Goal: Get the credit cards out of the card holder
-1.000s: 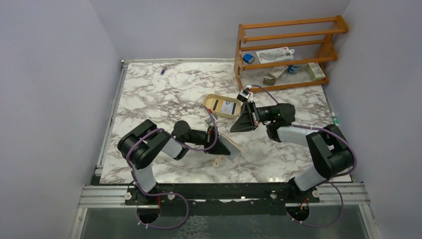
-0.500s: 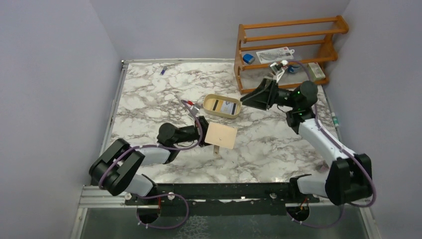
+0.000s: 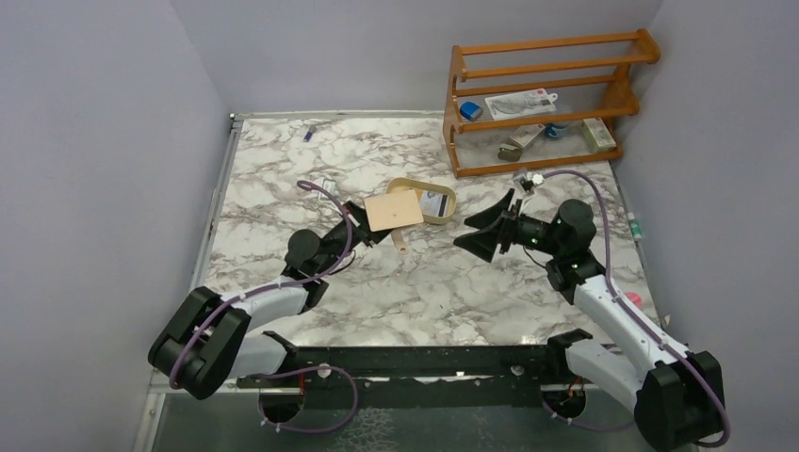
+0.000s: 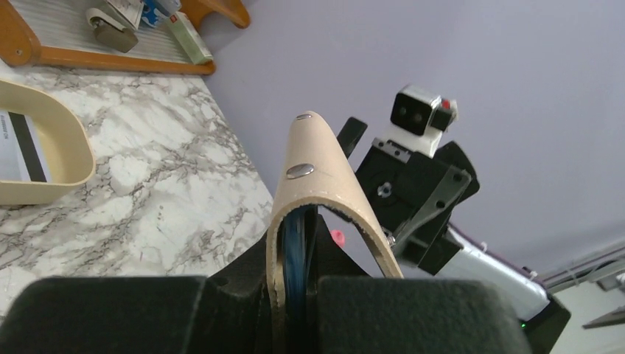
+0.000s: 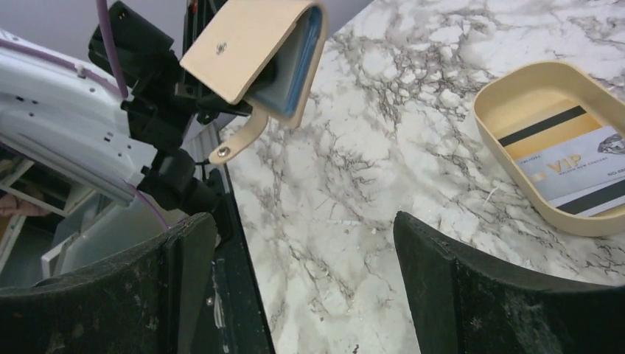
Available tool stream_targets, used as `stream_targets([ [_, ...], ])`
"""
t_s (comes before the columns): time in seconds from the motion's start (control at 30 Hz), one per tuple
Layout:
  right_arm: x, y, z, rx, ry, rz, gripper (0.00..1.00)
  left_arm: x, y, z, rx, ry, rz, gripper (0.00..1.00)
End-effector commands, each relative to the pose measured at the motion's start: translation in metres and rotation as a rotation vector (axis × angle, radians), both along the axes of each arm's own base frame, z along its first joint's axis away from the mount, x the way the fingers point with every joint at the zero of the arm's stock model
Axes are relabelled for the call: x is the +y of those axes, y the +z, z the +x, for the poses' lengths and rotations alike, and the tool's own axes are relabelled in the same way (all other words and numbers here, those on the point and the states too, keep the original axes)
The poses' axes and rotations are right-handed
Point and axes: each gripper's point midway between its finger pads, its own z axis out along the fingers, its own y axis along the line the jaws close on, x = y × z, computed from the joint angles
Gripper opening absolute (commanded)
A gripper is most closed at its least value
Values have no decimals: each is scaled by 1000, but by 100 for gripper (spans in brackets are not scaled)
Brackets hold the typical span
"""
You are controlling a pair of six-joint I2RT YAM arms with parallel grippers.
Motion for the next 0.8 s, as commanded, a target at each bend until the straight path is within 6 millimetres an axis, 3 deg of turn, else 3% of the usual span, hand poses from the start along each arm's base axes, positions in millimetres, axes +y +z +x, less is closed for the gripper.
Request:
stream_targets([
  [0.0,12,5,6,-149,-23,-13,94,5,24,6,37,19,-143,0],
  [0.33,60,8,38,-172,-119,-79,90,-7,22,1,52,3,-145,0],
  [0.63,69,38,46,-117,-174,-20,85,0,-10,17,152,162,66,0],
  [0.77,78,40,55,-91,-176,-4,85,-13,-23,12,179,115,138,0],
])
